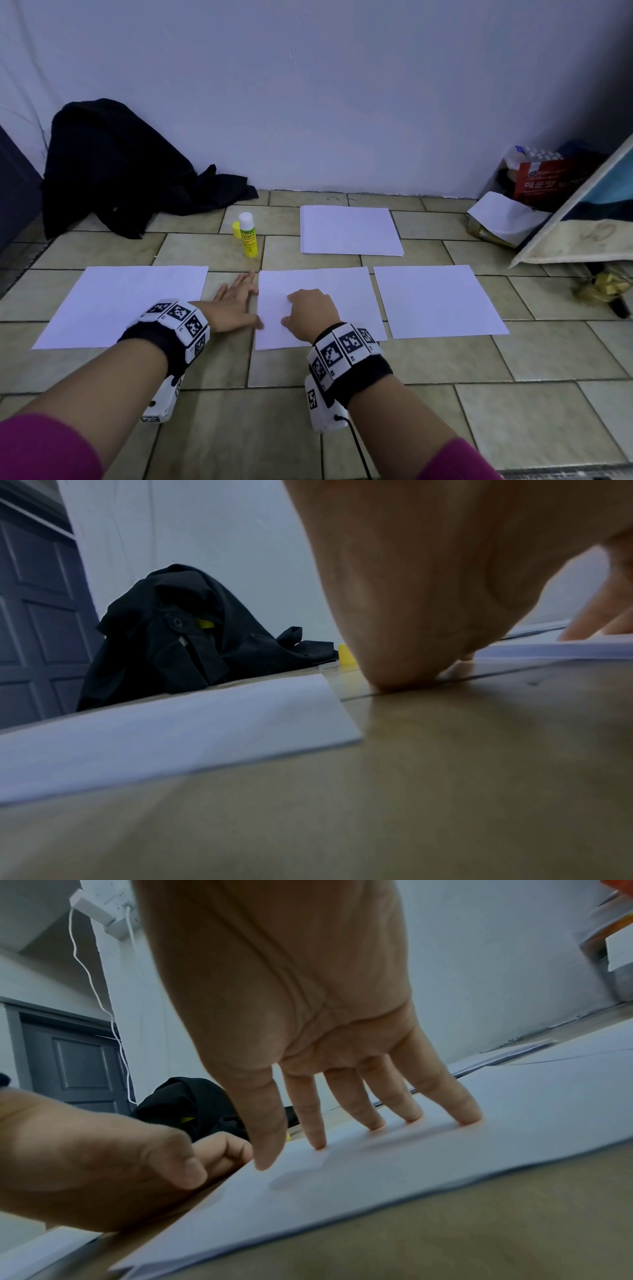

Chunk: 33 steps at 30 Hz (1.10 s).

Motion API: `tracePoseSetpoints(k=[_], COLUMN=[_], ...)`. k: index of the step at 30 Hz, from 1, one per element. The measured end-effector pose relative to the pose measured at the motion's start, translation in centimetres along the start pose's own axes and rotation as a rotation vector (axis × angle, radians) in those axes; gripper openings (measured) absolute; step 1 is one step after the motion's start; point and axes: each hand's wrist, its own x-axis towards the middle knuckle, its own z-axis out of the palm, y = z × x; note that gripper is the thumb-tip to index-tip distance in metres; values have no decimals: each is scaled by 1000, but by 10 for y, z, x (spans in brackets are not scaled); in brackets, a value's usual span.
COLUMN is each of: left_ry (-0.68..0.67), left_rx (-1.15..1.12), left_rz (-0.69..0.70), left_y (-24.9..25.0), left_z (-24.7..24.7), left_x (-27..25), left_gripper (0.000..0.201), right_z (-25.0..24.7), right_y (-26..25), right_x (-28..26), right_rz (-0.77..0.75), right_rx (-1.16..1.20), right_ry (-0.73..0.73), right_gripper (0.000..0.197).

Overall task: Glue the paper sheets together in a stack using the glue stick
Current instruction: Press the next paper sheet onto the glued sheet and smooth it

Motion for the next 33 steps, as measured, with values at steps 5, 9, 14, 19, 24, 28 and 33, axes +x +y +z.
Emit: tracePoseSetpoints(k=[5, 9, 14, 19, 24, 28, 33], left_ry=[13, 24, 103, -66, -116, -98, -113], left_rx=[-73, -112, -48, 360, 421, 434, 432], left_rz=[-12, -23, 65, 11, -25, -18, -21], left_y=[1, 1, -4, 12, 16, 13, 10], left_z=[1, 2, 4, -5, -7, -2, -1], left_x=[0, 2, 4, 2, -4, -2, -1], left_gripper=[95, 100, 107, 109, 122, 122, 121], right_z=[-10, -10, -15, -12, -12, -14, -37], right_y=[-12, -16, -13, -16, -27, -32, 0], right_x=[-21, -24, -23, -22, -20, -10, 8], right_rz=[66, 68, 23, -62, 14, -84, -220], right_rx=[39, 18, -31, -199, -222, -209, -206], right_ry=[-68, -89, -54, 53, -7, -32, -215], right_gripper=[78, 82, 56, 45, 50, 76, 96])
